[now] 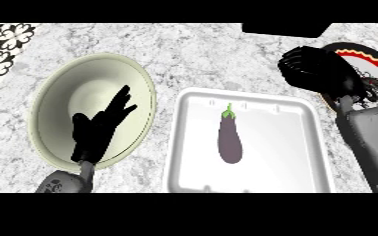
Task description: Pick the eggplant from the tray and place it in the plate
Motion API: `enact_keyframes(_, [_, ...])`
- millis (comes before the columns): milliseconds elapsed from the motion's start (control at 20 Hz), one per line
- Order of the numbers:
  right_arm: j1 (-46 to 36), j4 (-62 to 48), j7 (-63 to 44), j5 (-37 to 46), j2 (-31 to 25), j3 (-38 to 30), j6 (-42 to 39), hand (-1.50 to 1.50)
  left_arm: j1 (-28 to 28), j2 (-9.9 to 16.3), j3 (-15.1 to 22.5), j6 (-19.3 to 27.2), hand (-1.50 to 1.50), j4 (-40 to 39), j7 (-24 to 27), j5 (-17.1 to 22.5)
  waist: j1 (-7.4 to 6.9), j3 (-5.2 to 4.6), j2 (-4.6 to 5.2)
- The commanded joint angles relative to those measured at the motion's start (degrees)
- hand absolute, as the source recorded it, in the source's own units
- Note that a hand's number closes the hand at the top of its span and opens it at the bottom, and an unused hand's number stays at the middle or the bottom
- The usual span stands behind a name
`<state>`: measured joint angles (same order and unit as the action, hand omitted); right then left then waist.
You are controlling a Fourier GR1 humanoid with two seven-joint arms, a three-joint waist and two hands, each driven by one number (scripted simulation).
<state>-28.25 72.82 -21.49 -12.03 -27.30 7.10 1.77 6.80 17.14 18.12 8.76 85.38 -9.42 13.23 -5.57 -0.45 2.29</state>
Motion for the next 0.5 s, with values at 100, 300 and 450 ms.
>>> enact_keyframes(100, [-4.09,-16.96,2.69,6.65,3.10,1.30,3.50,-1.50,-3.63,-2.80,-2.76,2.13,0.00,-4.40,-2.62,3.36,3.06,0.50,-1.42])
enact_keyframes(300, [-13.04,-21.92,-0.06,6.37,5.68,1.46,-2.00,-1.50,-5.66,-3.37,-3.29,2.37,0.00,-4.88,-1.14,1.91,4.39,0.45,-2.05])
enact_keyframes(450, [-18.82,-30.72,1.50,7.16,4.95,0.98,-7.36,-1.50,-4.81,-3.75,-4.10,1.31,0.00,-5.24,-0.50,2.56,3.90,0.47,-1.82])
